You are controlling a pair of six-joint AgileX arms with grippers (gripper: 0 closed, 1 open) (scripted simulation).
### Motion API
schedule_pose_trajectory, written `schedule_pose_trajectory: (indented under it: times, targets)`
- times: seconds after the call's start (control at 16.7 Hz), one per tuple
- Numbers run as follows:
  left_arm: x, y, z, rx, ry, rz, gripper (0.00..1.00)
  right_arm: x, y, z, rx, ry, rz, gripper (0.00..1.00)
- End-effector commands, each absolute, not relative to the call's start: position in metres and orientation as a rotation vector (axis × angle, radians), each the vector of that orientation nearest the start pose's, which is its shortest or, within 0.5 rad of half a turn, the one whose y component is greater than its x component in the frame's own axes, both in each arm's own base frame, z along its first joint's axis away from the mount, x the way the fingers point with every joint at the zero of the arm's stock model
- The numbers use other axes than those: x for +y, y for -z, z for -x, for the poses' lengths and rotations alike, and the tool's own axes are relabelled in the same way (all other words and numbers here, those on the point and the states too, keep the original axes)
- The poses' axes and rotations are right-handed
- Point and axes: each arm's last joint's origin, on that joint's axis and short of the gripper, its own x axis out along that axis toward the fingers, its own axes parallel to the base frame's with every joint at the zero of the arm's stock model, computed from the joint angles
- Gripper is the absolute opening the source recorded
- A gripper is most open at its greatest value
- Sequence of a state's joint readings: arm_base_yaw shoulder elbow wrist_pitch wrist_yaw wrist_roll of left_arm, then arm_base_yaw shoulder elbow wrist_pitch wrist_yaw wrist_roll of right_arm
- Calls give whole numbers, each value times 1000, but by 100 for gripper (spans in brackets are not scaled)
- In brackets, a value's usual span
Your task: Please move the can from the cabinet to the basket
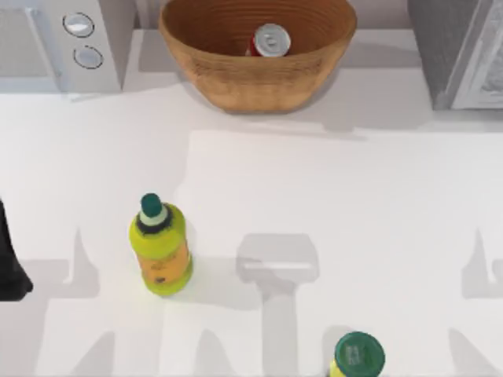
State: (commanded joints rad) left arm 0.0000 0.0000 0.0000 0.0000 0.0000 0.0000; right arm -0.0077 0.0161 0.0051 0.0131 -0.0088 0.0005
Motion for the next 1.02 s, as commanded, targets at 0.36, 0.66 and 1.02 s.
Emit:
schedule_pose_trajectory:
  times: [0.36,0.66,1.02]
  targets:
    - [-1,-160,-106,0,0,0,100,-22,-187,-122,-39,2,8,100]
    - [-1,-160,-106,0,0,0,100,-69,-204,-152,-37,0,19,100]
    - [-1,-160,-106,0,0,0,100,-152,-186,-166,-8,0,8,100]
